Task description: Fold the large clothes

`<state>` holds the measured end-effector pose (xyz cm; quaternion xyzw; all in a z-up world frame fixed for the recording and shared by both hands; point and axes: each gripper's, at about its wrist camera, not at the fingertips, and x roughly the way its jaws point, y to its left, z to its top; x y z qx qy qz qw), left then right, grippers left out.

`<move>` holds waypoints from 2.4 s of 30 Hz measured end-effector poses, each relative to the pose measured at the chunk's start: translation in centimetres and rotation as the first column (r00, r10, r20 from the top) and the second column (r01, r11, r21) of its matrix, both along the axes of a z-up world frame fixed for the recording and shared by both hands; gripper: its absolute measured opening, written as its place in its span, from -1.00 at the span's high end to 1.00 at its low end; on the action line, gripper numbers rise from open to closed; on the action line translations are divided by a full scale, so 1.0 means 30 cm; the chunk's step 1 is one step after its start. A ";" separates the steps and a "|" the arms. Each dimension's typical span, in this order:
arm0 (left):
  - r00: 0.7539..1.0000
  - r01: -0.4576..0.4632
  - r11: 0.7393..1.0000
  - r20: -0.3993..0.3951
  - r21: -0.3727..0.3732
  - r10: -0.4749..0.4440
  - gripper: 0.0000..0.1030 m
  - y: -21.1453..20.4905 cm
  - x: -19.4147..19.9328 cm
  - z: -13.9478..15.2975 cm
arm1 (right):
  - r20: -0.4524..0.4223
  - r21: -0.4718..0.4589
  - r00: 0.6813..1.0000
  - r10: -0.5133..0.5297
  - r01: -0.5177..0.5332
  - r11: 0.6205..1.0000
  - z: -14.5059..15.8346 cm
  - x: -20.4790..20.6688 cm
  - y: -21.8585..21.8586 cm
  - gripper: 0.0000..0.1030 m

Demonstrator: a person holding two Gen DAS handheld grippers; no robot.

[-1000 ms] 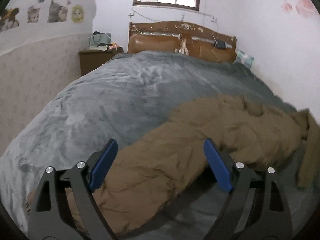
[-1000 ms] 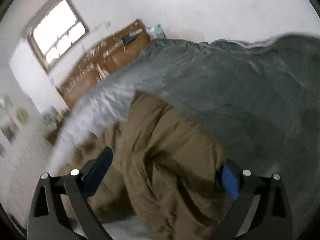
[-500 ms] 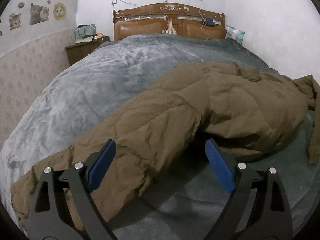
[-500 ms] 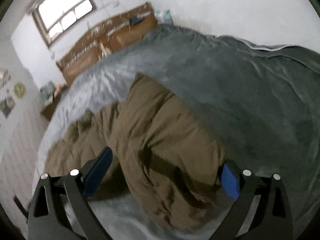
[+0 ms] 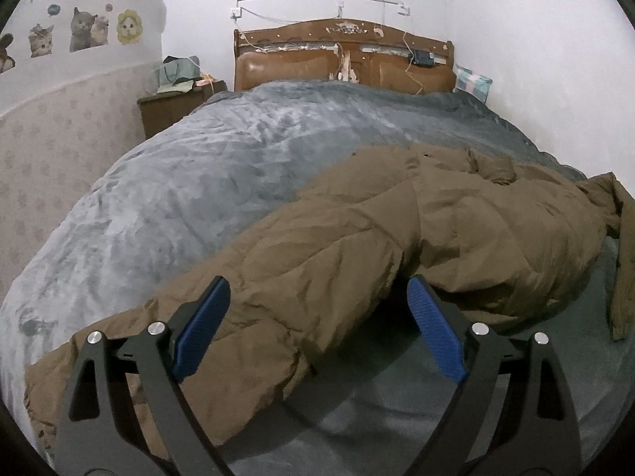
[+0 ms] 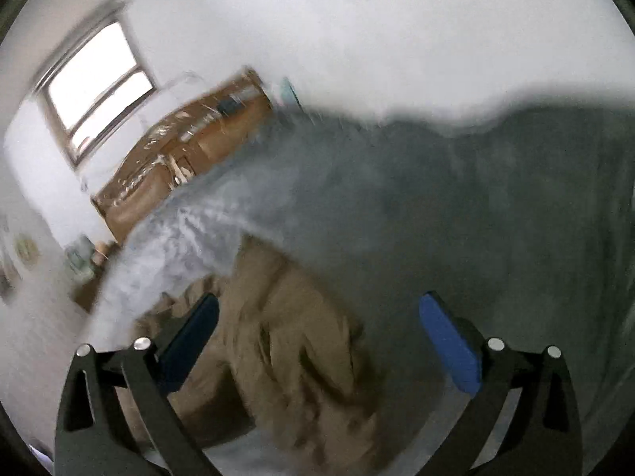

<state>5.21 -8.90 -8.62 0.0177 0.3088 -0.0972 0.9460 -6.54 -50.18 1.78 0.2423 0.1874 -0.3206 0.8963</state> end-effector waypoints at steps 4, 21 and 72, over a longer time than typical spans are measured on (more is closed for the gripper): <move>0.999 0.034 0.999 -0.033 0.038 -0.033 -0.75 -0.058 0.000 -0.026 | -0.099 -0.217 0.970 0.223 -0.240 0.946 0.016 0.167 0.166 -0.96; 0.991 -0.065 0.993 -0.113 0.096 0.076 -0.81 -0.085 0.265 -0.203 | -0.377 0.005 0.802 0.463 -0.498 0.867 -0.489 0.735 0.268 -0.96; 0.981 -0.043 0.999 0.191 -0.003 0.043 0.46 -0.015 0.129 0.438 | 0.047 -0.358 0.915 0.401 -0.360 0.862 0.317 0.376 0.417 0.96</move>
